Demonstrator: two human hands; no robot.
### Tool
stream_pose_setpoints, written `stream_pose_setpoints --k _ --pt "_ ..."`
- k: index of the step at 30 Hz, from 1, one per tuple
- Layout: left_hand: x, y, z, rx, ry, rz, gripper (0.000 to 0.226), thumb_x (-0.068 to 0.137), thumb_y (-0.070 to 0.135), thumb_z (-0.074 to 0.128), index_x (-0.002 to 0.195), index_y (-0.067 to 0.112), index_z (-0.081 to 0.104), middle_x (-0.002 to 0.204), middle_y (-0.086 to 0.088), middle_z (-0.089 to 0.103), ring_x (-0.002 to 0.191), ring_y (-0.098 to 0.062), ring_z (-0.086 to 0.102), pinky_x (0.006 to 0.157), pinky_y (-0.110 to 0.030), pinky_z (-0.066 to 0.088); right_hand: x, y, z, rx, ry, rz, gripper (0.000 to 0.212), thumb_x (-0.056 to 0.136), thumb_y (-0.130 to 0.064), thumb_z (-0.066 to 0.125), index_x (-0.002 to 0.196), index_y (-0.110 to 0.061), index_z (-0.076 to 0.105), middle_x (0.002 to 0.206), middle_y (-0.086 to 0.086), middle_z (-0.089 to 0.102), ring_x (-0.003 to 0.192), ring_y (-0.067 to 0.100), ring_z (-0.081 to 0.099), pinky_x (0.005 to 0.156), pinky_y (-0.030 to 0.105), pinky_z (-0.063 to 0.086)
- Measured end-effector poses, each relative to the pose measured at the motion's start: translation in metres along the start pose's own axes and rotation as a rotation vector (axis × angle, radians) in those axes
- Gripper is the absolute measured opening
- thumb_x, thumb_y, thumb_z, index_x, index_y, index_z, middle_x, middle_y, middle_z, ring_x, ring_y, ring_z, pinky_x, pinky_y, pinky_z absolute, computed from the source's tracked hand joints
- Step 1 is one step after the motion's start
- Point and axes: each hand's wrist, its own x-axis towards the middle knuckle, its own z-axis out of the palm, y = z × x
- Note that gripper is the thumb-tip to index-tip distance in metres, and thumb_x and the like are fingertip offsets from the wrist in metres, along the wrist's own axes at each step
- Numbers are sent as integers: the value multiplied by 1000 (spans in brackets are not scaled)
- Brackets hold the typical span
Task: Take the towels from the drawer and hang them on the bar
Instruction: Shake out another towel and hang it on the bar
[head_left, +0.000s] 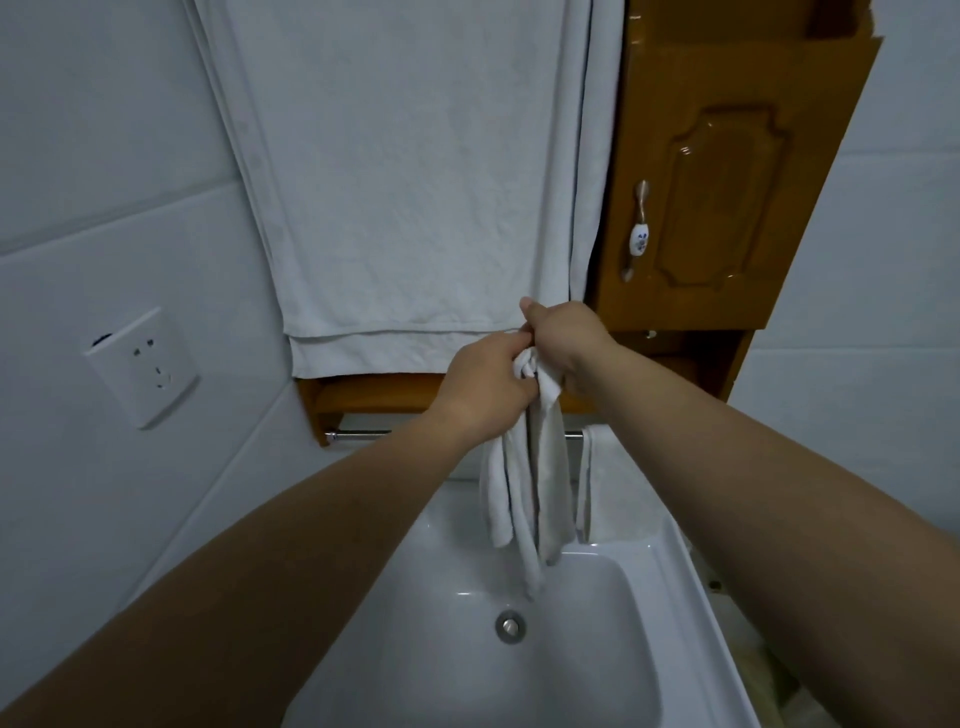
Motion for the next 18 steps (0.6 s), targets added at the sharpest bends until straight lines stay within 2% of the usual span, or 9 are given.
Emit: stream_pose_setpoints --k 3,5,8,11,14,16,18 --pt "-4 1 1 16 64 -16 28 95 19 53 117 29 67 111 3 70 94 -11 60 71 -13 39 -2 -4 -1 -10 22 -2 52 101 -49 47 108 -2 67 101 13 71 92 27 67 88 40 56" --pt "-6 4 1 -5 109 -35 29 97 16 48 112 28 69 106 2 71 92 -13 61 68 -11 39 -6 -8 -2 -22 14 -7 54 100 -53 46 106 -4 69 99 11 71 90 25 68 79 36 56" --pt "-8 11 -2 -24 162 -44 44 95 4 43 127 25 65 122 -1 67 109 -19 60 81 -17 42 -16 -16 -7 -38 -56 -43 58 96 -61 49 100 -9 72 95 6 73 87 21 69 76 32 55" --pt "-9 11 -6 -52 205 -58 51 93 0 41 132 26 61 121 -1 67 105 -16 60 76 -14 42 -27 -18 -15 -54 -162 -159 56 91 -61 58 102 -9 73 96 4 74 89 17 69 73 28 53" --pt "-2 8 -10 -15 248 -104 40 94 6 42 123 20 65 108 -3 70 93 -17 62 64 -13 38 -28 -13 -23 -58 -326 -273 43 85 -48 73 107 -12 73 102 2 76 97 15 72 85 29 56" --pt "-2 11 -11 20 241 -78 38 93 8 45 120 22 67 108 -2 71 96 -18 63 62 -7 33 -25 -9 -32 -32 -391 -292 40 79 -35 82 112 -14 72 105 5 76 100 16 72 95 35 56" --pt "-1 12 -14 42 222 -35 35 93 13 50 117 26 70 113 3 71 101 -15 63 64 -4 32 -23 -7 -42 -8 -460 -280 43 77 -19 84 117 -14 69 104 9 75 99 22 73 96 40 56"
